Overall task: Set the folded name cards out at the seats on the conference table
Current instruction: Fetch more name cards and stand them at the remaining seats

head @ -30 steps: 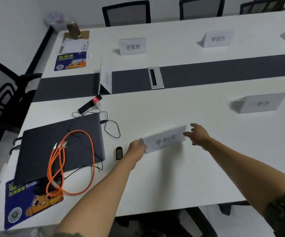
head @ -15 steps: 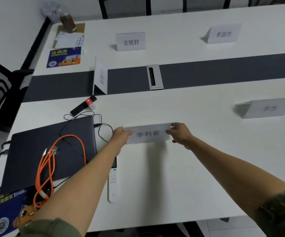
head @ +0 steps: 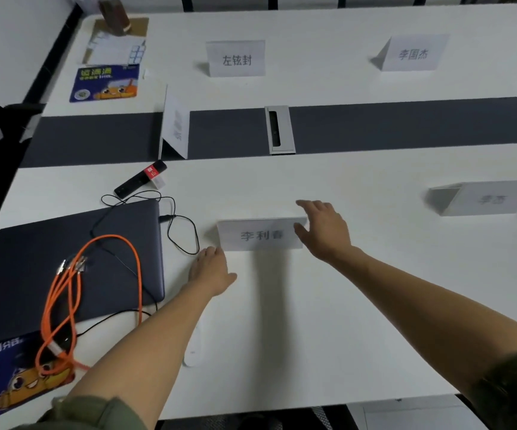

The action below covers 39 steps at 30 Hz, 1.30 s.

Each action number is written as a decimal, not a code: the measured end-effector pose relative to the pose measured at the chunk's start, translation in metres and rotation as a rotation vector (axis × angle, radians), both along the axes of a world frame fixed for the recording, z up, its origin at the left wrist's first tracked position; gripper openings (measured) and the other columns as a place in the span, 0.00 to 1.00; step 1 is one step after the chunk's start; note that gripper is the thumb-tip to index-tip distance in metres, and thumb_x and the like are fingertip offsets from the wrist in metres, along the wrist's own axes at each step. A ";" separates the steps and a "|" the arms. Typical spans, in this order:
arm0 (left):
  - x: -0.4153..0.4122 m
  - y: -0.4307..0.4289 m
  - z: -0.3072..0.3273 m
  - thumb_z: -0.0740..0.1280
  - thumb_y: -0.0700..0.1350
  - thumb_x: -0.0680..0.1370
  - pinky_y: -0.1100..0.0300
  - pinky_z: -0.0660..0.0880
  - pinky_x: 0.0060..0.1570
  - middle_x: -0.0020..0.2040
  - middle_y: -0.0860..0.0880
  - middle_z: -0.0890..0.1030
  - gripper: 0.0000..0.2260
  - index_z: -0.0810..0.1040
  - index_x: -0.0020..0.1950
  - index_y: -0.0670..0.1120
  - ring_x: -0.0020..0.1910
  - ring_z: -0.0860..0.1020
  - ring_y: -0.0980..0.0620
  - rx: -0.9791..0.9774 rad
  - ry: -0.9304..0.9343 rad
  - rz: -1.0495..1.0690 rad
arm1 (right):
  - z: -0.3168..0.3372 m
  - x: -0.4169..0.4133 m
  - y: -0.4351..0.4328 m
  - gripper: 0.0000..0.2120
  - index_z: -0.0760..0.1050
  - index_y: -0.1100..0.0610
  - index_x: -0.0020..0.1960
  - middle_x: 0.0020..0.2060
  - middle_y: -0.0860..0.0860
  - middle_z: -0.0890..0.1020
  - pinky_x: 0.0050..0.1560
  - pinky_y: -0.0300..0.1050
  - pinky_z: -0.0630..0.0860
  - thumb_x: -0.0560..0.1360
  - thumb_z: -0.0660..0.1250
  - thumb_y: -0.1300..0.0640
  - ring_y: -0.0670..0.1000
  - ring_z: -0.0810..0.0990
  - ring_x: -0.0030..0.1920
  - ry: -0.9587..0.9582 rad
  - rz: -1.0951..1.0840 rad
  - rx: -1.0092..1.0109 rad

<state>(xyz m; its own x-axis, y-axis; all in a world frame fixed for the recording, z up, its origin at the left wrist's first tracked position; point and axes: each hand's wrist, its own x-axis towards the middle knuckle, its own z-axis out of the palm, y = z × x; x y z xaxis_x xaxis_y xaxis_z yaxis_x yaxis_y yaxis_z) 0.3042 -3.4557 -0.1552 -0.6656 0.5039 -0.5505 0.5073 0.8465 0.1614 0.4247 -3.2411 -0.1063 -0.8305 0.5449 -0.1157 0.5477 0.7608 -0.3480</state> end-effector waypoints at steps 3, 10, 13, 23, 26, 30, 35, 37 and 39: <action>0.000 0.002 -0.014 0.68 0.63 0.71 0.51 0.56 0.74 0.74 0.39 0.57 0.46 0.54 0.76 0.35 0.74 0.56 0.40 -0.154 0.102 -0.205 | -0.004 -0.014 -0.008 0.28 0.63 0.51 0.74 0.69 0.53 0.72 0.64 0.54 0.69 0.77 0.63 0.47 0.57 0.68 0.69 -0.066 0.153 0.077; -0.001 0.002 -0.027 0.69 0.63 0.71 0.48 0.42 0.76 0.77 0.36 0.38 0.54 0.39 0.76 0.34 0.77 0.38 0.37 -0.169 0.025 -0.194 | -0.034 -0.033 -0.006 0.23 0.63 0.51 0.73 0.68 0.54 0.71 0.62 0.54 0.67 0.79 0.59 0.49 0.58 0.67 0.68 -0.262 0.183 0.069; -0.001 -0.001 -0.029 0.68 0.62 0.73 0.47 0.41 0.76 0.76 0.36 0.34 0.53 0.36 0.76 0.35 0.76 0.35 0.37 -0.172 -0.022 -0.183 | -0.036 -0.047 0.001 0.20 0.64 0.52 0.72 0.65 0.55 0.73 0.60 0.54 0.68 0.80 0.58 0.53 0.59 0.68 0.65 -0.264 0.168 0.035; -0.002 -0.001 -0.030 0.67 0.60 0.74 0.45 0.40 0.76 0.75 0.36 0.31 0.52 0.34 0.76 0.35 0.75 0.32 0.37 -0.161 -0.098 -0.153 | -0.032 -0.090 0.015 0.20 0.64 0.51 0.72 0.64 0.55 0.75 0.58 0.54 0.68 0.80 0.57 0.55 0.58 0.70 0.62 -0.276 0.184 0.027; -0.002 -0.001 -0.030 0.68 0.60 0.74 0.45 0.40 0.76 0.75 0.36 0.31 0.52 0.34 0.76 0.35 0.75 0.31 0.37 -0.153 -0.104 -0.146 | -0.032 -0.097 0.014 0.20 0.64 0.51 0.72 0.63 0.55 0.75 0.58 0.54 0.68 0.80 0.57 0.55 0.59 0.70 0.62 -0.278 0.189 0.022; -0.003 -0.001 -0.031 0.68 0.59 0.74 0.45 0.39 0.75 0.75 0.36 0.30 0.52 0.34 0.76 0.35 0.75 0.31 0.36 -0.147 -0.112 -0.143 | -0.033 -0.099 0.013 0.20 0.64 0.51 0.72 0.63 0.55 0.74 0.58 0.54 0.68 0.81 0.57 0.54 0.59 0.70 0.62 -0.283 0.196 0.022; -0.003 -0.002 -0.032 0.68 0.59 0.74 0.45 0.39 0.75 0.75 0.35 0.31 0.52 0.34 0.76 0.34 0.75 0.32 0.36 -0.127 -0.104 -0.144 | -0.033 -0.099 0.014 0.19 0.64 0.50 0.71 0.63 0.54 0.75 0.57 0.54 0.68 0.81 0.57 0.54 0.58 0.70 0.62 -0.285 0.215 0.029; -0.003 -0.001 -0.031 0.68 0.59 0.74 0.45 0.39 0.75 0.75 0.35 0.31 0.52 0.34 0.76 0.35 0.75 0.32 0.36 -0.126 -0.106 -0.149 | -0.033 -0.099 0.015 0.19 0.64 0.50 0.71 0.63 0.54 0.75 0.58 0.55 0.68 0.81 0.57 0.54 0.58 0.70 0.62 -0.284 0.225 0.040; -0.003 -0.001 -0.031 0.69 0.58 0.74 0.45 0.39 0.75 0.75 0.35 0.31 0.52 0.34 0.76 0.35 0.75 0.32 0.36 -0.128 -0.111 -0.148 | -0.032 -0.099 0.015 0.19 0.64 0.50 0.72 0.64 0.53 0.74 0.58 0.55 0.68 0.81 0.56 0.54 0.58 0.70 0.63 -0.296 0.238 0.050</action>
<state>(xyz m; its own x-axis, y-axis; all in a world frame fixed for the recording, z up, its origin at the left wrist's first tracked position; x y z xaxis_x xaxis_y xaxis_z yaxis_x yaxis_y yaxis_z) 0.3009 -3.4568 -0.1858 -0.5219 0.5124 -0.6820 0.6125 0.7816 0.1185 0.3260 -3.2257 -0.1381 -0.8692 0.3518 -0.3474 0.4248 0.8909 -0.1607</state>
